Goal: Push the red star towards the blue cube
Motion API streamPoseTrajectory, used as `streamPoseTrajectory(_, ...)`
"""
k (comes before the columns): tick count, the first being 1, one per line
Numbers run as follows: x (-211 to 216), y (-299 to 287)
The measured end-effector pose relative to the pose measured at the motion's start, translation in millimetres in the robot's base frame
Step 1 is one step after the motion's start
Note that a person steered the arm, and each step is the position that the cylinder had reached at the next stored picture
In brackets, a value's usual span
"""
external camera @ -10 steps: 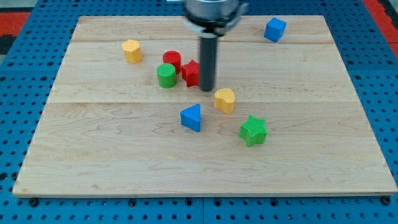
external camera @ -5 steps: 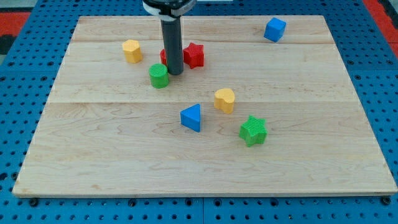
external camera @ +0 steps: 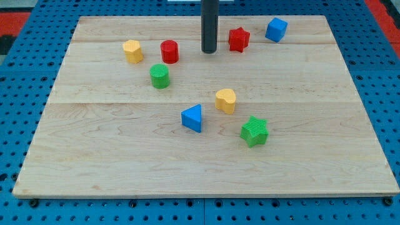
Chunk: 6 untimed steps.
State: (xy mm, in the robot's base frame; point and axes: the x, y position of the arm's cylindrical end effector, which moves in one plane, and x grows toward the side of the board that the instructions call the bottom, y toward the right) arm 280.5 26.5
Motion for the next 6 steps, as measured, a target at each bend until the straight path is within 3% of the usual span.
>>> streamPoseTrajectory(1, -35, 20)
streamPoseTrajectory(3, 7, 44)
streamPoseTrajectory(4, 7, 56)
streamPoseTrajectory(5, 39, 48)
streamPoseTrajectory(6, 49, 1)
